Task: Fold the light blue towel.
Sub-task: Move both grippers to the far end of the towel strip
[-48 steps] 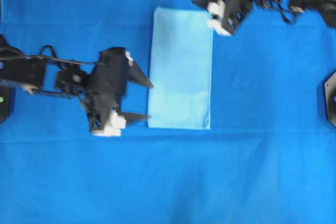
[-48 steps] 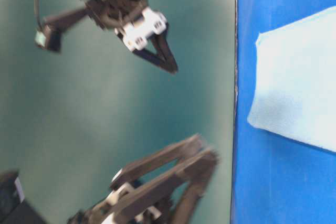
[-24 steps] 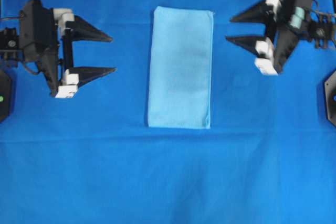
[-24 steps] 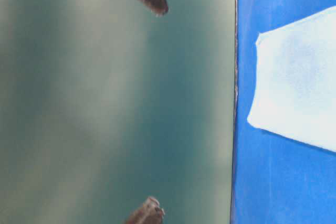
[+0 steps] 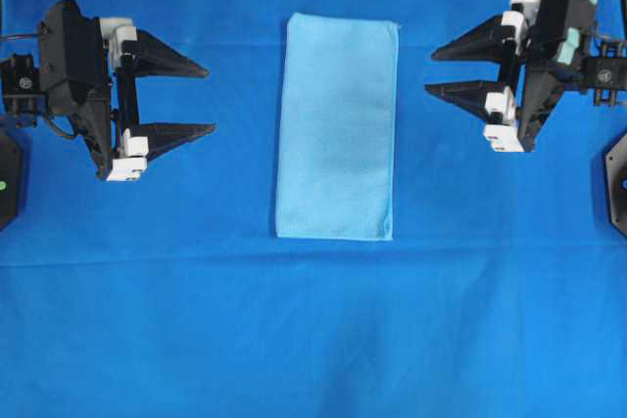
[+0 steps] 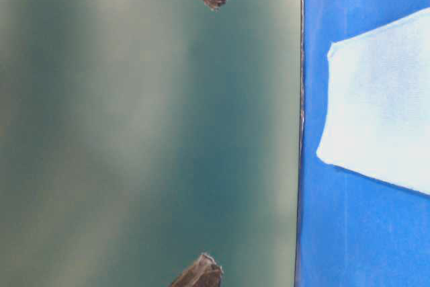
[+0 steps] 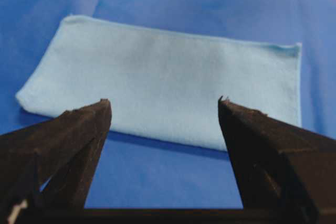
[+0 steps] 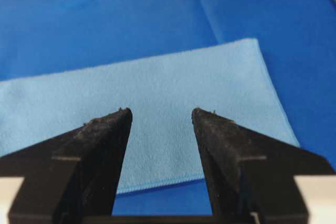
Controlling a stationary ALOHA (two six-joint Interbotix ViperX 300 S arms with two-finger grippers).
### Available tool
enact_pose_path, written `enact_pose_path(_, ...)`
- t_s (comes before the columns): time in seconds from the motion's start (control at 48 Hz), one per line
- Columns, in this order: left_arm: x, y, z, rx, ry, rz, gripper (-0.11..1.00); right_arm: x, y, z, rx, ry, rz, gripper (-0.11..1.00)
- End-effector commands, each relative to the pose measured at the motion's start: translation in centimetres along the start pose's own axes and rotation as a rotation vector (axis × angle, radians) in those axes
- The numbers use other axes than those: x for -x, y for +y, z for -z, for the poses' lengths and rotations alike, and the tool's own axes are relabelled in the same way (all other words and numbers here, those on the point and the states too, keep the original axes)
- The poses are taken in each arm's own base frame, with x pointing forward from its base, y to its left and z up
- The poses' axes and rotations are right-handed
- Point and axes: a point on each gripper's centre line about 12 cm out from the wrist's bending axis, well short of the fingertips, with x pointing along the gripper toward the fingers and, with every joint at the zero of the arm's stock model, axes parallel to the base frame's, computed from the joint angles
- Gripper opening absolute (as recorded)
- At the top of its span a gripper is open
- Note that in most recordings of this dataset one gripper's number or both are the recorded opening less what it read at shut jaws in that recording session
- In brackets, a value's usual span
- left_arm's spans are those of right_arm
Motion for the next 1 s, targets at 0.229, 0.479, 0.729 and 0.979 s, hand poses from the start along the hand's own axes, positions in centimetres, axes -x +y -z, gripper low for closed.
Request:
enact_pose_path(0.229,-4.2,4.4,-0.1,0.002,0.051,-0.129,0.78,-4.0,-5.0,-0.5,-0.034,0.135,0.162,0.56)
enact_pose_path(0.479,-9.7,8.8,2.4,-0.014,0.168,-0.213,0.78,-7.9,-9.0,0.8,-0.019,0.262,0.241,0.56)
enact_pose_path(0.729,-13.9,12.6,5.1,-0.002,0.228,-0.271,0.78,-10.7,-10.9,3.9,-0.04,0.357,0.257,0.56)
enact_pose_path(0.979,-16.5,13.3,7.7,0.001,0.247,-0.273,0.78,-12.9,-11.1,6.5,-0.057,0.378,0.221,0.56)
